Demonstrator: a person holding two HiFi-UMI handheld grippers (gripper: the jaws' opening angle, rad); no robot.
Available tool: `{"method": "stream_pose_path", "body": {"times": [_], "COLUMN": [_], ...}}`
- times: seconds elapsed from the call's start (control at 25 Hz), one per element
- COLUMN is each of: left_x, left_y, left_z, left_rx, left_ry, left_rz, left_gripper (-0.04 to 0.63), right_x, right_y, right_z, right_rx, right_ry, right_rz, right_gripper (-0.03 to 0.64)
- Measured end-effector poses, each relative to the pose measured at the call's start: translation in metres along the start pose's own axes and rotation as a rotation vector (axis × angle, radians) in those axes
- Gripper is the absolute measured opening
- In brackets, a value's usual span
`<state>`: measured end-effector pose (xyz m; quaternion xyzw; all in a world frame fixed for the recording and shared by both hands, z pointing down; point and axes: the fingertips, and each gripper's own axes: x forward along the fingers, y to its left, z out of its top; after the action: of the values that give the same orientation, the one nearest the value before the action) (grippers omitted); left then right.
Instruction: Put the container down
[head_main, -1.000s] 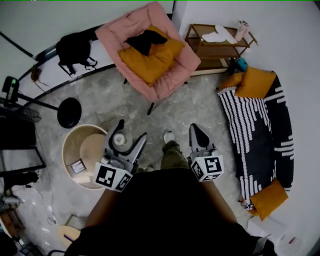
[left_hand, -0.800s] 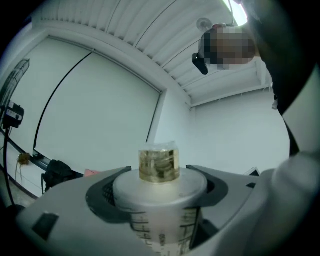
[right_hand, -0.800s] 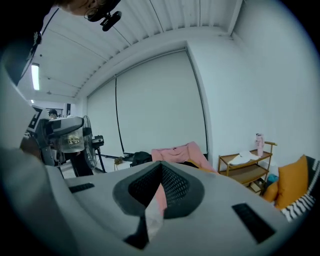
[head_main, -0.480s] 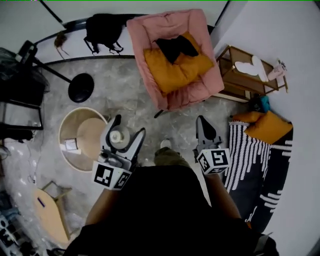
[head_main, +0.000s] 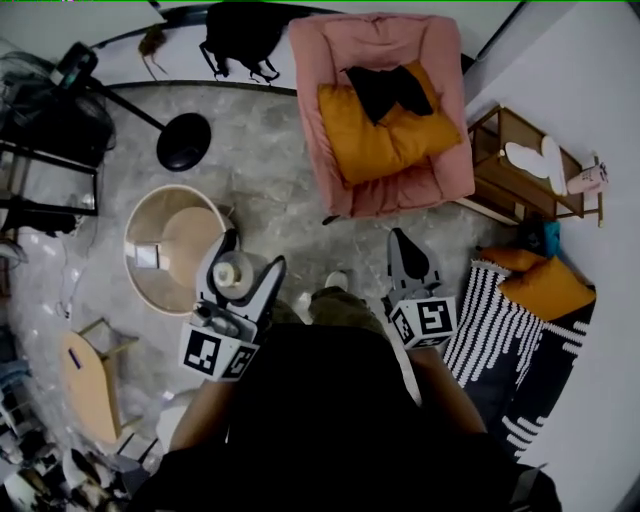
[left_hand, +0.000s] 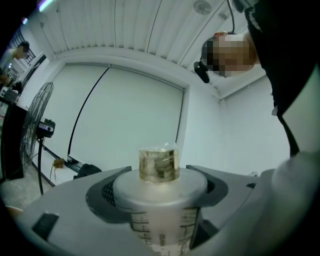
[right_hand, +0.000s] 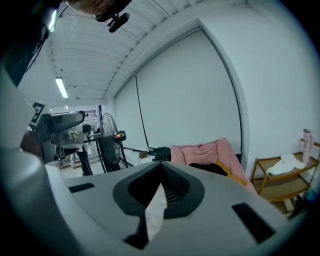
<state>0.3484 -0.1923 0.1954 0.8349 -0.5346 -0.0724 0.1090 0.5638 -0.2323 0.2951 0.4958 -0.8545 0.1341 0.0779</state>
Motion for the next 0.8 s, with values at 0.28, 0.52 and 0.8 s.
{"method": "stream_pose_path", "body": {"times": [0.28,0.52,0.8], "left_x": [-0.024,-0.090,-0.187], "left_y": [0.034,0.106,0.195], "left_z": [0.009,0.028,0.044], "left_rx": [-0.009,-0.001,0.016], "left_ry": [-0.026,-0.093,-0.129], "left_rz": [0.093,0.221,0.362], "left_gripper": [0.345,0.345,0.345], "right_x": [0.035,0.090,0.136], "right_y": [0.028,0.117,0.256], "right_z": [-0.014,-0.002,0.003], "right_rx": [-0.033,-0.156,-0.196], "right_ry": [0.057,0.060,0.056], "right_rz": [0.098,0.239,0.396], "right_gripper": [0.021,0.021,0.021]}}
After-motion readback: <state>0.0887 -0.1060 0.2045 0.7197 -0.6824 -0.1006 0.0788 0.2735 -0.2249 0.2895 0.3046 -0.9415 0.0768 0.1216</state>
